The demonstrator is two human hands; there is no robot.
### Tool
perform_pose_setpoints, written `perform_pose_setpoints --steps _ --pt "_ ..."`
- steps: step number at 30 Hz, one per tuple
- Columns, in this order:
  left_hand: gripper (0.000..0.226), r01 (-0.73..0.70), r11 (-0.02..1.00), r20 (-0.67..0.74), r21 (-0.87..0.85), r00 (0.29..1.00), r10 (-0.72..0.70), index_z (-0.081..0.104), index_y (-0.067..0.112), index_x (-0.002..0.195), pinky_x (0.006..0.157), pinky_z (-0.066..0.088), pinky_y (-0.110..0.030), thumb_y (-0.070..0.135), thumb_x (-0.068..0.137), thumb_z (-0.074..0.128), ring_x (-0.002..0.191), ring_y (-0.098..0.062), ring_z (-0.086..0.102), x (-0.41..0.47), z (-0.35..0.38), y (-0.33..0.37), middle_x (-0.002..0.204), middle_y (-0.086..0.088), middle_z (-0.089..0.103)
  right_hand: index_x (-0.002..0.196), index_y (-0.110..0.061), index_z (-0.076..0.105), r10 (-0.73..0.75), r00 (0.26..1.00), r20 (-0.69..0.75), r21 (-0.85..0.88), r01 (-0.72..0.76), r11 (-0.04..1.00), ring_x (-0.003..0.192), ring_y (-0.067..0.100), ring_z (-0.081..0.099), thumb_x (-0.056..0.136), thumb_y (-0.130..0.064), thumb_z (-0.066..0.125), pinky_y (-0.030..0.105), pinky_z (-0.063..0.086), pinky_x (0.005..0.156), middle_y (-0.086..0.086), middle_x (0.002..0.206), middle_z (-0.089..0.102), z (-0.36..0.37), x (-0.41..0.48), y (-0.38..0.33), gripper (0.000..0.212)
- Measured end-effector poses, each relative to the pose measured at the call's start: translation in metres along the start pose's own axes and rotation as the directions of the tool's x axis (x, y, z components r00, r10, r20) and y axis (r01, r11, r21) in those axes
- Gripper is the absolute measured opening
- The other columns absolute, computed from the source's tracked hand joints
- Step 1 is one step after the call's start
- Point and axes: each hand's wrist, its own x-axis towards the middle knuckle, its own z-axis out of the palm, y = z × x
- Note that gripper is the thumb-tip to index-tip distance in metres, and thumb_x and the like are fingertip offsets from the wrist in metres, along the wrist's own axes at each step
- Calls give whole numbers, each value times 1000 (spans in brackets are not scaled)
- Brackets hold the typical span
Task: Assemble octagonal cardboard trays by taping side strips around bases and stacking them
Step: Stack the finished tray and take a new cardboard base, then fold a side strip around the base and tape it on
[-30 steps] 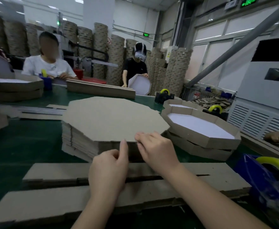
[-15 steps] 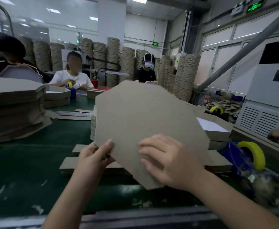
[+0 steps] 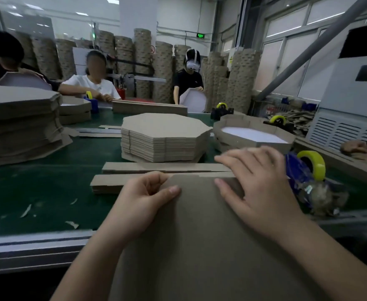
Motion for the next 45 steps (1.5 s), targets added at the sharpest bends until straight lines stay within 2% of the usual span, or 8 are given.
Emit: perform_pose_setpoints --steps 9,26,28,30,33,36,40,45 --pt "11 168 983 -84 73 983 -162 63 14 77 58 46 -19 12 87 67 66 -10 61 9 22 -53 72 -1 69 96 -23 71 196 937 290 310 -286 907 93 4 55 91 -37 60 37 39 93 -15 92 63 61 -20 25 19" --pt "33 223 933 -370 283 923 -109 70 17 71 66 49 -34 41 90 60 67 -18 62 31 -17 -66 67 3 68 89 -24 71 165 966 198 441 -238 865 92 4 52 88 -33 64 32 27 92 -19 86 58 113 -11 14 11" --pt "24 195 827 -390 527 921 31 71 23 79 75 51 -39 39 91 58 84 -23 63 48 -32 -65 81 3 69 91 -25 71 165 966 200 437 -238 867 93 3 51 89 -33 63 32 25 94 -20 88 57 113 -11 14 12" --pt "29 168 505 -252 846 962 102 68 23 104 94 42 -42 45 91 54 113 -23 50 70 -50 -67 113 2 62 99 -26 70 155 966 209 425 -233 875 99 3 49 89 -35 59 32 23 97 -20 93 56 112 -11 13 18" --pt "56 146 165 -128 975 985 -115 53 26 133 104 35 -44 60 88 48 130 -24 37 99 -75 -73 139 -2 46 110 -27 67 159 966 206 419 -234 877 108 4 46 91 -34 57 31 22 100 -17 104 54 111 -14 14 23" --pt "76 168 207 -110 964 958 -266 47 25 139 102 40 -43 70 78 49 125 -25 42 113 -90 -77 139 -4 46 112 -26 66 184 958 222 424 -265 866 111 5 46 93 -31 59 30 24 103 -14 107 55 109 -16 16 21" --pt "88 63 35 -51 997 960 -274 50 29 136 95 41 -38 79 64 52 118 -22 45 117 -93 -73 132 1 46 112 -20 68 206 949 241 454 -298 840 111 8 48 93 -26 61 32 31 103 -9 109 59 106 -15 16 21" --pt "94 104 250 -42 963 969 -243 60 25 124 96 45 -42 82 50 49 116 -18 45 104 -93 -68 127 5 46 109 -15 69 258 925 278 519 -370 771 109 9 51 93 -24 61 34 40 100 -5 108 61 102 -10 17 20"
